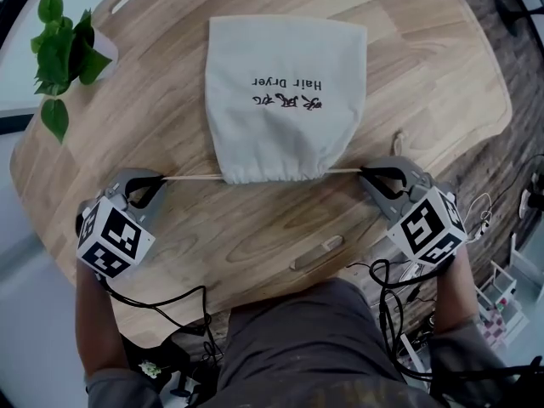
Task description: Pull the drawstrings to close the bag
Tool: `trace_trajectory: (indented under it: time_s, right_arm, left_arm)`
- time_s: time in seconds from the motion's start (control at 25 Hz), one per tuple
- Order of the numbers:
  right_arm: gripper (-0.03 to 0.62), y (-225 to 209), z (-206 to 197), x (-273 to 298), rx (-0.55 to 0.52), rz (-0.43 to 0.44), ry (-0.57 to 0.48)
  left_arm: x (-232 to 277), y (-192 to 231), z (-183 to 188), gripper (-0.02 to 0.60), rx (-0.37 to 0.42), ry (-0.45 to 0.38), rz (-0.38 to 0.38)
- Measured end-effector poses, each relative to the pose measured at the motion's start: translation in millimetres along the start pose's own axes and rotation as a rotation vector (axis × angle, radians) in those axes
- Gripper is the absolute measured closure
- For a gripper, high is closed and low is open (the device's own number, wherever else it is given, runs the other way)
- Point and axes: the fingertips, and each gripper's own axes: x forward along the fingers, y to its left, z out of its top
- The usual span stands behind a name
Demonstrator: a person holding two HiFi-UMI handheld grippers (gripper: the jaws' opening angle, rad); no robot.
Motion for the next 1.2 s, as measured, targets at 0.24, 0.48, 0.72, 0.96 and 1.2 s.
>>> trace_trajectory:
  time_s: [0.24,0.48,0.72,0.96,1.2]
  right_arm:
    - [0.559,-7,-14,-8,0.008,-0.007,0.003]
    - [0.559,-8,-13,-7,0.020,-0.020,-0.019]
    - [0.556,-5,-15,-5,0.052,-0.044,-0.034]
    - [0.396,-2,4,-14,0.021,-0.051,-0.069]
    - [0.419,5,49,-27,-0.032,-0.042,-0.150]
  left_arm:
    - [1,0,1,0.572,0.011,0.019,0.015]
    - [3,2,0,0.571,-0.015,0.023,0.018]
    - [2,-11,11,0.456,-0.042,-0.005,0.036]
    - [-9,-34,44,0.406,0.009,-0.055,0.051]
    - [-14,-43,82,0.406,0.039,-0.119,0.042]
